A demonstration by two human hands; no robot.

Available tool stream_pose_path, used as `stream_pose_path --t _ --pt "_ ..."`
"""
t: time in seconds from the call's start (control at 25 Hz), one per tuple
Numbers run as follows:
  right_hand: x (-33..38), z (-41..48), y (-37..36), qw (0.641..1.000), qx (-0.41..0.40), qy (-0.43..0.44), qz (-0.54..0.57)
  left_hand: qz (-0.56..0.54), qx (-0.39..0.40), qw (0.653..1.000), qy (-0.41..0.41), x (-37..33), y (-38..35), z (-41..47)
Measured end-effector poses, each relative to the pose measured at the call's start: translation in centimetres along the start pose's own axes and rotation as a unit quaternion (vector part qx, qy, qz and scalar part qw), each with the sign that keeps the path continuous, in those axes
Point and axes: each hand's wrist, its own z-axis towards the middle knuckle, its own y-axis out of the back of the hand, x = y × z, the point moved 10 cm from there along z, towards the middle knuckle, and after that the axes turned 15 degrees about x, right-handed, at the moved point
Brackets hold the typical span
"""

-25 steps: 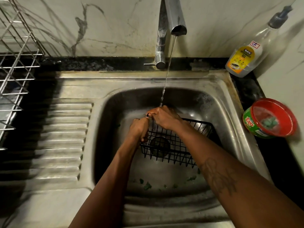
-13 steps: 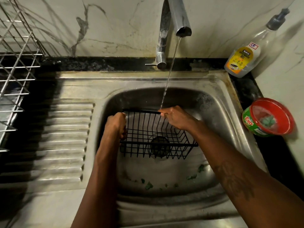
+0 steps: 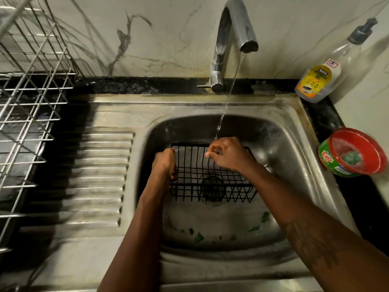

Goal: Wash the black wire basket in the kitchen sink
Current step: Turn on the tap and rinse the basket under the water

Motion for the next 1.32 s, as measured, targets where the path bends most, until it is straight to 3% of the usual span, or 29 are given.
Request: stream_pose_path --t 0.12,0.36,0.48,0.6,0.76,0.92,1.04,1.12,1.24,1.32 --pt "2.3 2.6 -3.1 0.991 0.127 -0.031 0.01 -0.004 -0.009 1.0 -0.004 0.1 -0.9 0.4" --pt "0.6 2.6 -2.4 0.989 0.136 -0.053 0.004 0.017 -0.005 1.0 -0.022 -0.4 -2.0 0.4" --pt "-5.4 0.3 -1.2 0.977 0.147 -0.157 0.005 0.011 0.001 1.0 -0.003 0.1 -2.5 0.4" --pt "-7.1 -0.4 -0.4 0.963 0.127 -0.225 -0.083 0.023 0.002 1.0 0.004 0.1 -3.2 0.8" --pt "0.8 3.9 -5.0 0.967 0.213 -0.086 -0.108 0.067 0.009 0.998 -0.006 0.1 -4.7 1.0" --pt "3.0 5.8 -6.6 0.975 0.222 -0.025 -0.007 0.094 -0.014 0.995 -0.009 -0.3 -3.4 1.0" --pt "-2.3 3.4 -5.1 0.968 0.223 -0.085 0.079 0.066 -0.028 0.997 0.004 -0.3 -2.2 0.2" --pt "-4.2 2.2 -4.0 0.968 0.214 -0.109 0.079 0.069 -0.042 0.997 -0.002 -0.4 -2.1 -0.4" --pt "-1.2 4.2 -4.3 0.978 0.189 -0.084 -0.032 0.09 -0.046 0.995 -0.018 -0.6 -2.6 -0.6" --pt "2.9 5.7 -5.9 0.981 0.191 -0.036 -0.008 0.113 -0.04 0.992 -0.037 -1.0 -2.9 -0.6"
